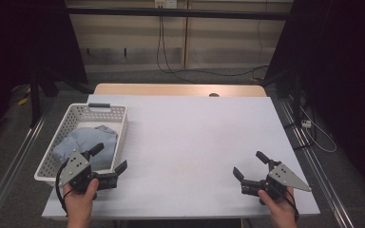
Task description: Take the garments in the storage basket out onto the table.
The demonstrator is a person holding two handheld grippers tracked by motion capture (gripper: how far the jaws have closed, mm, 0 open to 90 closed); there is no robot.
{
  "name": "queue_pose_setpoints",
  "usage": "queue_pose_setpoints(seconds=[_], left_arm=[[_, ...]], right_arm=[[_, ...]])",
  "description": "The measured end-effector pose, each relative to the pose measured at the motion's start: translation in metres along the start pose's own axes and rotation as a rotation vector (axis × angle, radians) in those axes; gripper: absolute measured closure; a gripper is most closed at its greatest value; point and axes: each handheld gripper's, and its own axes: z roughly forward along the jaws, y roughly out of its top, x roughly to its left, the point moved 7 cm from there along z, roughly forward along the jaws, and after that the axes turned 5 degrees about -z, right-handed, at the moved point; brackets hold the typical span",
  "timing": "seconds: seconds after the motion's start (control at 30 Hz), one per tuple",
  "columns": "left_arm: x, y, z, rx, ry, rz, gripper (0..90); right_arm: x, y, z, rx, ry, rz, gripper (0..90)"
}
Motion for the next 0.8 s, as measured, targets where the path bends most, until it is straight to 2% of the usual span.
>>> queue_pose_setpoints(seconds=[0.3, 0.53, 0.73, 0.8], left_arm=[[0.0001, 0.0008, -0.0003, 0.002, -0.013, -0.018, 1.2], [-0.0005, 0.0052, 0.0016, 0.002, -0.025, -0.016, 1.2], [-0.0020, 0.0048, 0.0059, 0.032, -0.037, -0.033, 1.3], [-0.0016, 0.0052, 0.0046, 0.038, -0.038, -0.025, 1.3]], right_arm=[[-0.0017, -0.0008, 0.0024, 0.004, -0.005, -0.004, 0.5], [-0.0018, -0.0009, -0.0023, 0.006, -0.007, -0.010, 0.4], [-0.0050, -0.0008, -0.0065, 0.005, -0.013, -0.006, 0.3], [-0.0053, 0.0002, -0.0060, -0.001, -0.015, 0.003, 0.2]])
